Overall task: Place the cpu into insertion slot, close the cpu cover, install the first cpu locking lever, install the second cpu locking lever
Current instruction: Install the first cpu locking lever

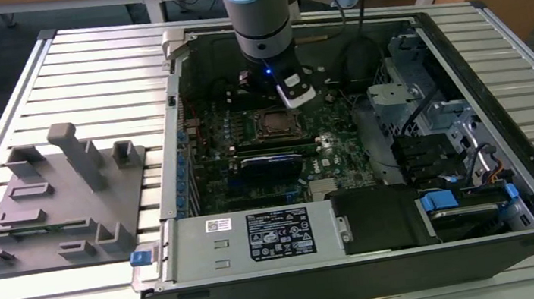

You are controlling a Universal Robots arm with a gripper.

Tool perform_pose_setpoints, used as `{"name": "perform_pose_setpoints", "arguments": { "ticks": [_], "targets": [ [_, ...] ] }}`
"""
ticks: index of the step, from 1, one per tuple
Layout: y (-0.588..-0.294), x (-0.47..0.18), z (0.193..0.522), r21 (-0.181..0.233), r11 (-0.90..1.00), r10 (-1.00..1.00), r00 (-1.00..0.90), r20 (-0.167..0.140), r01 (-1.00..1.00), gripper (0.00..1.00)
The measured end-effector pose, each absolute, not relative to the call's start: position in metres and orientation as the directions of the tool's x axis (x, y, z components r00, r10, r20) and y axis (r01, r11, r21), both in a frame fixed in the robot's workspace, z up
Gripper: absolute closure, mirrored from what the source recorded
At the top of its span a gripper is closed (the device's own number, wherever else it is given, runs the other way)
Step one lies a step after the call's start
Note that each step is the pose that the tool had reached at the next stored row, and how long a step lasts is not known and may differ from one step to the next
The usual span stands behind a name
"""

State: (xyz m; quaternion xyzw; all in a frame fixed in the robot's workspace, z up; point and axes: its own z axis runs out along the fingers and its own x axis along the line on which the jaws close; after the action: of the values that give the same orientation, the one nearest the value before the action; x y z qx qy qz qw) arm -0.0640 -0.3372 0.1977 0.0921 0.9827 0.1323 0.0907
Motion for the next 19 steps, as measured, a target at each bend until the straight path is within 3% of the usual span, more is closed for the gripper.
{"name": "perform_pose_setpoints", "arguments": {
  "ticks": [19],
  "targets": [
    [-0.3343, -0.0753, 0.1974, 0.281, 0.923, 0.314, -0.937, -0.153, 0.263, 0.9]
  ]
}}
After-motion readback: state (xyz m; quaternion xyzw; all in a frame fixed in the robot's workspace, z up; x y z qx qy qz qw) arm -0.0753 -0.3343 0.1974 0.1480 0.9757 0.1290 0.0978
